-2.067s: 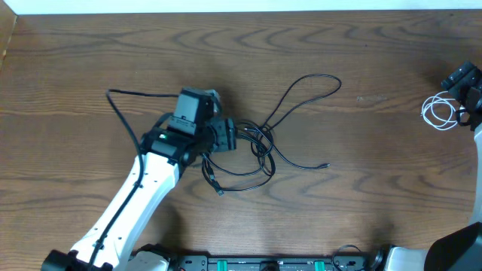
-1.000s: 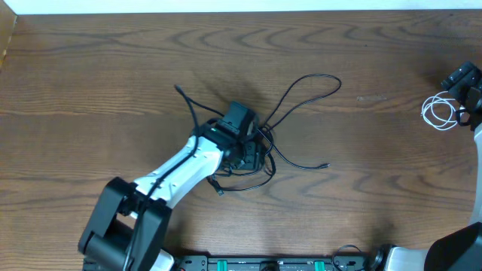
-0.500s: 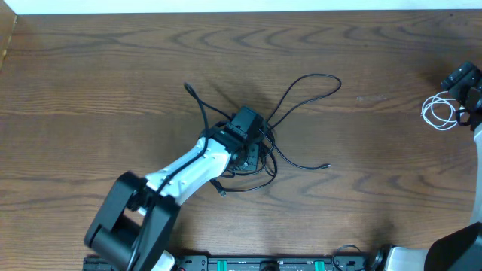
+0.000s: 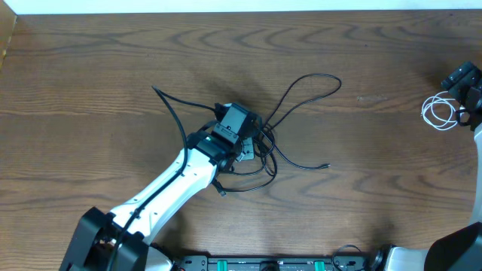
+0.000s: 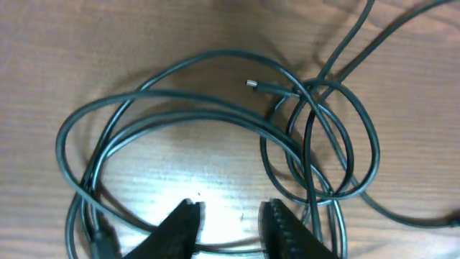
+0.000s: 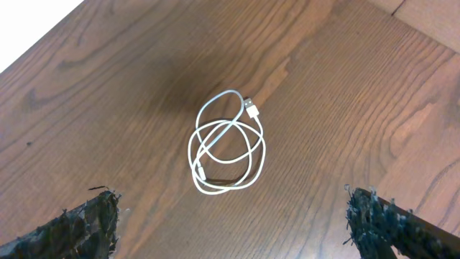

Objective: Untangle cables

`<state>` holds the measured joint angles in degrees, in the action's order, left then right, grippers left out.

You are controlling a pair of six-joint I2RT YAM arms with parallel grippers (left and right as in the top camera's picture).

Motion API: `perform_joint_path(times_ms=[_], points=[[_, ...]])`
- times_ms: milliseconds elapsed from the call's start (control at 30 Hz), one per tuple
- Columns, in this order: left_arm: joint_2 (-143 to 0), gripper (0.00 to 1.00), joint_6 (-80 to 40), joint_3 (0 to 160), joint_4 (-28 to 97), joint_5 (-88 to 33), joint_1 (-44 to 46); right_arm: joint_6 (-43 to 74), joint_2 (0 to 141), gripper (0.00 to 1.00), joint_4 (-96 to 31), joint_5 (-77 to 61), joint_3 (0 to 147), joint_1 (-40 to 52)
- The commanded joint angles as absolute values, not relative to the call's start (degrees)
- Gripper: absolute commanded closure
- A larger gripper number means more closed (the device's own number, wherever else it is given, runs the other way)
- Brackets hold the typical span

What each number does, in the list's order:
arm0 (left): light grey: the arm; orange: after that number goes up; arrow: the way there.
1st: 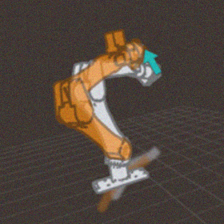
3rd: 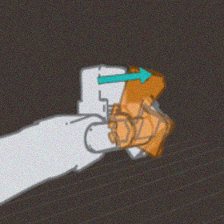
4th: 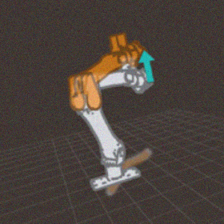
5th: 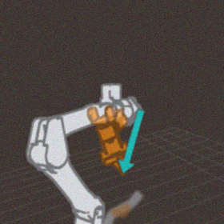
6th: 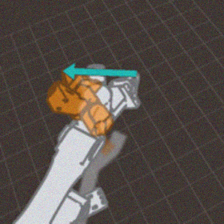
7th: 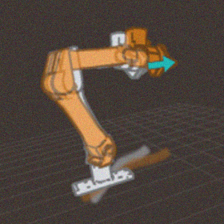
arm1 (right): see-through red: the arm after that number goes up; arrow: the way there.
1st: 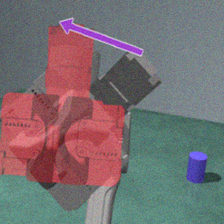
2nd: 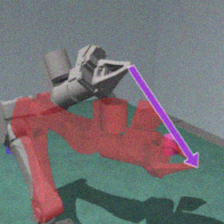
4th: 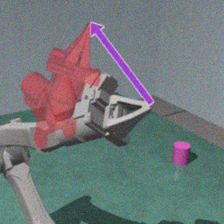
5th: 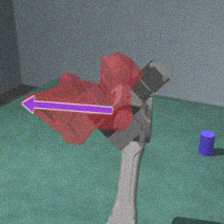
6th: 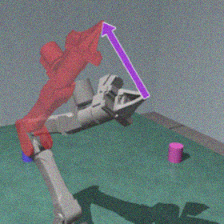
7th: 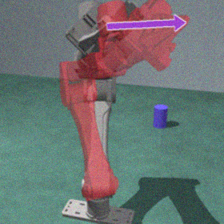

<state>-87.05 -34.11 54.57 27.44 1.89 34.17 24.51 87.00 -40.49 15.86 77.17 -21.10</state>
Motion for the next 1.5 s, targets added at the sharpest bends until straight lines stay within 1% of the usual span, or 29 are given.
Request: perform_joint_path(times_ms=[0, 167, 733, 1133, 1467], points=[[-90.13, 0.58, -35.9, 54.04, 25.93, 3.05, 34.11, 24.16, 87.33, 0.01, -40.58, 15.94, 77.03, -21.34], [-92.51, 0.55, -35.86, 54.04, 22.94, 3.09, 34.09, 24.14, 87.35, 0.01, -40.58, 15.94, 77.03, -21.34], [-100.42, 0.54, -35.86, 54.04, 19.86, 3.14, 34.09, 24.14, 87.33, 0.01, -40.6, 15.94, 77.03, -21.34], [-100.73, 0.54, -35.66, 54.06, 14.57, 5.69, 33.71, 24.16, 87.33, 0.01, -40.6, 15.94, 77.03, -21.34], [-102.0, 0.54, -35.81, 53.95, 13.72, 7.6, 33.71, 24.16, 87.33, 0.01, -40.6, 15.94, 77.03, -21.34]])
